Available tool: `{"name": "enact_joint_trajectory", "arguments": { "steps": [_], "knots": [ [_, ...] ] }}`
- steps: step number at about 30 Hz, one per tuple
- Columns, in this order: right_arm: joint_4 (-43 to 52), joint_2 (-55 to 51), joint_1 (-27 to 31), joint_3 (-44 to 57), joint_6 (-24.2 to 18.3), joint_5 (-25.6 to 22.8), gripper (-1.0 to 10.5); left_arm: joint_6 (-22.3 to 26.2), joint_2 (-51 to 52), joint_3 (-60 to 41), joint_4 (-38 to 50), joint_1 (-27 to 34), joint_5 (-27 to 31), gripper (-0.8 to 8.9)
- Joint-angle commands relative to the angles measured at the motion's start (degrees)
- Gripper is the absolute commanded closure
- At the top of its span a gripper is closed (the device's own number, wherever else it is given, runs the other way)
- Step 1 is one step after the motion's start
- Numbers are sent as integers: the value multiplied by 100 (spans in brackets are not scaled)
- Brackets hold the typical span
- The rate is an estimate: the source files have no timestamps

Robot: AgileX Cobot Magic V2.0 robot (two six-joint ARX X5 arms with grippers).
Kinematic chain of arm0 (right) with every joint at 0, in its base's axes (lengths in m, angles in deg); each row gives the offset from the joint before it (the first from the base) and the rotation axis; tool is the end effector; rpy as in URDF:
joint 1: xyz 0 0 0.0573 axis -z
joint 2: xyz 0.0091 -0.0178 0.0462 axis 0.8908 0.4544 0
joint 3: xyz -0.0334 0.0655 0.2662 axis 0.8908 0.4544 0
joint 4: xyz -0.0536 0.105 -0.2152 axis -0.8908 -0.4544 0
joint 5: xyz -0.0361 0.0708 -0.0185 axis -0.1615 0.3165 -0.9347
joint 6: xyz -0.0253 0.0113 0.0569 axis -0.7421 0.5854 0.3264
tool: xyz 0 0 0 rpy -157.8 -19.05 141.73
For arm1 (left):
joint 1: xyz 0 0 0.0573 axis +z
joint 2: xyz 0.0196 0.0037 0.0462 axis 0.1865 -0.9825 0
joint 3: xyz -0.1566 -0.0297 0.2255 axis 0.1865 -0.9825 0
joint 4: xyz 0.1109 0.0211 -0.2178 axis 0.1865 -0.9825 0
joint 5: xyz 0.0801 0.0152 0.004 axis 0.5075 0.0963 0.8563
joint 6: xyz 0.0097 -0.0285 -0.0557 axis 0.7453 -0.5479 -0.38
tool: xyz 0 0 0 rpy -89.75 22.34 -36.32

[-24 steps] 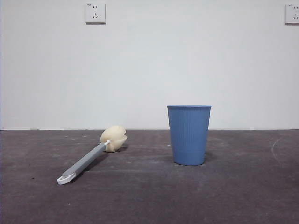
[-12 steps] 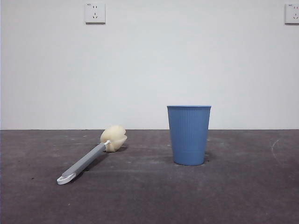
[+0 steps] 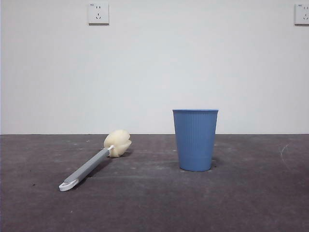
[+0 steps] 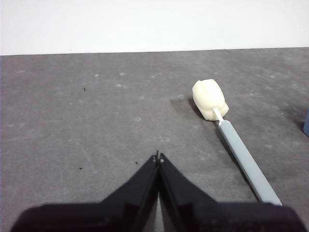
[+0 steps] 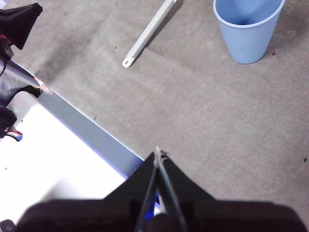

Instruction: Pick up the cup brush,pick up the cup,insert the brush into the cup,clean the cup,put the cup brush back,put the cup back to the fixed position on the table

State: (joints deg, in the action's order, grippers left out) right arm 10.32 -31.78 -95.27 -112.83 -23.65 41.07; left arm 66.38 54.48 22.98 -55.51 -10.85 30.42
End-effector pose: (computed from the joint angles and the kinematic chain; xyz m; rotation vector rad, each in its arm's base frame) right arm 0.0895 0.0724 0.3196 0.0053 0.8681 0.7733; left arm 0.0903 -0.0094 0.1501 -0.0368 0.1612 -0.2127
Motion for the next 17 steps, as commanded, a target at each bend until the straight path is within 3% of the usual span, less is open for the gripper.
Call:
{"name": "enact_joint_trajectory", "arguments": {
  "steps": [1,13,17],
  "knots": [
    [11,-9,-9,11,42,-13,946,-37,11,-81,35,13,7,817],
    [20,-9,-9,11,33,-28,946,-37,11,-81,35,13,7,817],
    [37,-48,-15,9,35,-385,946,-37,11,-81,35,13,7,817]
  ]
}}
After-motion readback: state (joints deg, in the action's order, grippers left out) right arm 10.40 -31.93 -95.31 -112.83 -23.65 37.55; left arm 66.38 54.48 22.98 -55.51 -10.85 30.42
